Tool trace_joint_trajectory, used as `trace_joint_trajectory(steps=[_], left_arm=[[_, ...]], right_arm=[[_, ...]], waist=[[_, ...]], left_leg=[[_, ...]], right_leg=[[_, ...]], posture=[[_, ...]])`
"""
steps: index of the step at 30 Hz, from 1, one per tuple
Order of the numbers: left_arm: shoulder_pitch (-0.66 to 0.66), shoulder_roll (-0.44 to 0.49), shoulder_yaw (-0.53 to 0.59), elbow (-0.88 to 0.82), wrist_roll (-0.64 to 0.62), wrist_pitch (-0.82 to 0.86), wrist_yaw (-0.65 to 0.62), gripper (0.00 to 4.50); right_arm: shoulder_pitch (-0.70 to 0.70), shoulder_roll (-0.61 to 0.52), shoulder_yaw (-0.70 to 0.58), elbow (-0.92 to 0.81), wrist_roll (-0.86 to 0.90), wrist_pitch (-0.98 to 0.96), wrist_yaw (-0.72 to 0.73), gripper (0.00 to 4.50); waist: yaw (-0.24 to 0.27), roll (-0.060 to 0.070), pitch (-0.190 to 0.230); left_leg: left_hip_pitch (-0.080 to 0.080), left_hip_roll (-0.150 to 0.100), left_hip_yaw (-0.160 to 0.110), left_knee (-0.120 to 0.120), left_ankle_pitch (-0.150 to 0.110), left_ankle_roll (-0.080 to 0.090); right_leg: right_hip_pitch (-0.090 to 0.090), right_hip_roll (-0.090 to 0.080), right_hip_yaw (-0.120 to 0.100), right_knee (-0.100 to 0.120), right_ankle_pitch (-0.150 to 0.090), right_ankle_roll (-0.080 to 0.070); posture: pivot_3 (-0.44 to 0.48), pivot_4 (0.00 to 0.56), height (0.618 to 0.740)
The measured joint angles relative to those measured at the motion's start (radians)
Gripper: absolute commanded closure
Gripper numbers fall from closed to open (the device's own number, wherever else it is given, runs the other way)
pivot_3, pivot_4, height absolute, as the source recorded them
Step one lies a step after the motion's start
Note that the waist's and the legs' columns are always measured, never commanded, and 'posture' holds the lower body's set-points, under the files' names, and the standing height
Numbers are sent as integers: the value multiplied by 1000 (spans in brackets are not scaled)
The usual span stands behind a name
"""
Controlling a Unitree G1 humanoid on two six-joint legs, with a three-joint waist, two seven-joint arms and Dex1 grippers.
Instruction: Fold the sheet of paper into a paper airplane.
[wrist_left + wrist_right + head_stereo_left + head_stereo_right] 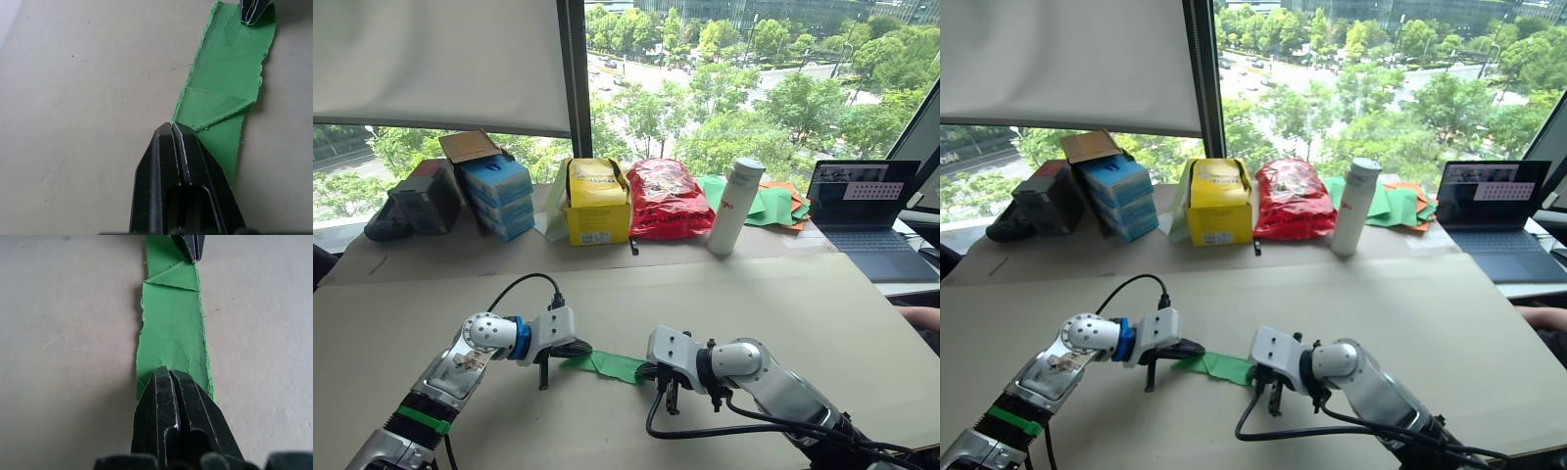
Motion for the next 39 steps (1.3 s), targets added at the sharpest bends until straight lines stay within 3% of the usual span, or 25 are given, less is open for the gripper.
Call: trace_joint_trajectory(steps=[10,16,18,21,30,32,39], left_arm=[[55,18,75,-29,-47,79,38,4500],[162,26,270,-183,-258,294,46,4500],[210,33,331,-251,-338,366,44,4500],[299,36,387,-331,-440,447,42,3757],[413,73,426,-431,-541,539,40,662],[428,79,428,-462,-553,543,47,30],[441,92,432,-525,-567,565,90,30]], right_arm=[[2,3,-8,-13,1,0,-1,4460],[46,24,-116,-89,75,6,-11,4460],[54,23,-166,-161,114,5,-9,3912],[99,-15,-213,-242,183,10,24,2997],[199,-82,-215,-314,288,-15,119,0],[211,-78,-200,-304,287,-35,119,0],[203,-11,-84,-185,225,-95,106,0]], waist=[[-1,0,0],[0,-5,8],[1,-5,8],[3,-6,9],[13,-10,15],[15,-10,15],[15,-10,15]], left_leg=[[-2,0,1,-1,0,-1],[-14,0,-1,2,2,-4],[-14,0,-1,1,4,-8],[-13,-1,-1,1,4,-7],[-11,-1,-3,1,1,-2],[-11,-1,-3,1,1,-2],[-11,-1,-2,1,3,-6]], right_leg=[[-2,-2,1,0,0,0],[-11,-4,1,1,0,0],[-10,-5,0,0,0,1],[-7,-7,-2,-2,0,1],[-6,-9,-3,-2,0,1],[-6,-9,-3,-2,0,1],[-6,-8,-3,-2,-1,0]], posture=[[0,150,740],[0,150,740],[0,150,740],[0,150,740],[0,150,740],[0,150,740],[0,150,740]])
